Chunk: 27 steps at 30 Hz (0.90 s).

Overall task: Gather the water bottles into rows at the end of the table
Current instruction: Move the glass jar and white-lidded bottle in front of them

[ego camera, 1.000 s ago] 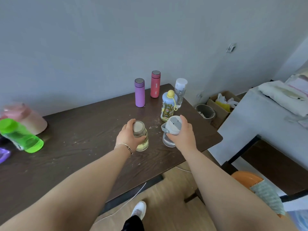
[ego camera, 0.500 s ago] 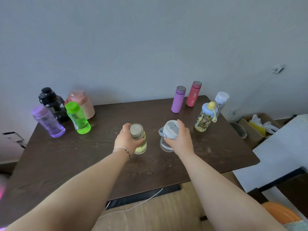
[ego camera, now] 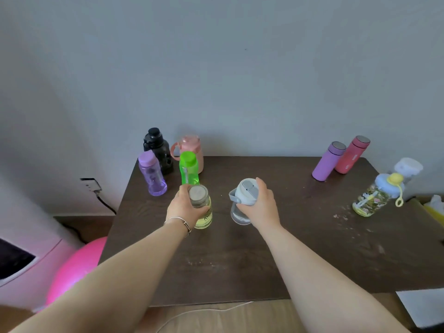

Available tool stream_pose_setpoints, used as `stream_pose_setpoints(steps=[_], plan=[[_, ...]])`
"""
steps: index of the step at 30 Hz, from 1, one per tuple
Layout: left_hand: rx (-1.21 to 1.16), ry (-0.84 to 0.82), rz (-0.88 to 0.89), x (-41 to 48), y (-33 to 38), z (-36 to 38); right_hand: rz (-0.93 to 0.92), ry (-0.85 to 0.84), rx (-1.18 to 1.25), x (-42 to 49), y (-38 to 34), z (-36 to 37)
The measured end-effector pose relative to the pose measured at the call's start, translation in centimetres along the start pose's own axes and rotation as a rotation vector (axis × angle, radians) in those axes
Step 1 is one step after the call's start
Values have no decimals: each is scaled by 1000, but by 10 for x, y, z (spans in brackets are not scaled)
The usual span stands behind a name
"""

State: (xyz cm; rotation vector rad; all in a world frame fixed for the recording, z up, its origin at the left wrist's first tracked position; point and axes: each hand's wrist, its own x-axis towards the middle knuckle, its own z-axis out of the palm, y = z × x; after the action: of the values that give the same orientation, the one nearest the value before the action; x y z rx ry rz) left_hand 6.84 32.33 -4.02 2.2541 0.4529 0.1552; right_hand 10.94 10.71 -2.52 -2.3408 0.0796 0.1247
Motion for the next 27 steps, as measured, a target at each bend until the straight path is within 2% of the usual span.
stream_pose_setpoints(steps=[12, 27], plan=[[63, 65, -48, 51, -110, -88, -99, -115, -2, 13, -86, 129], [51, -16, -46, 79, -145, -93, -83, -110, -17, 19, -92, 176]])
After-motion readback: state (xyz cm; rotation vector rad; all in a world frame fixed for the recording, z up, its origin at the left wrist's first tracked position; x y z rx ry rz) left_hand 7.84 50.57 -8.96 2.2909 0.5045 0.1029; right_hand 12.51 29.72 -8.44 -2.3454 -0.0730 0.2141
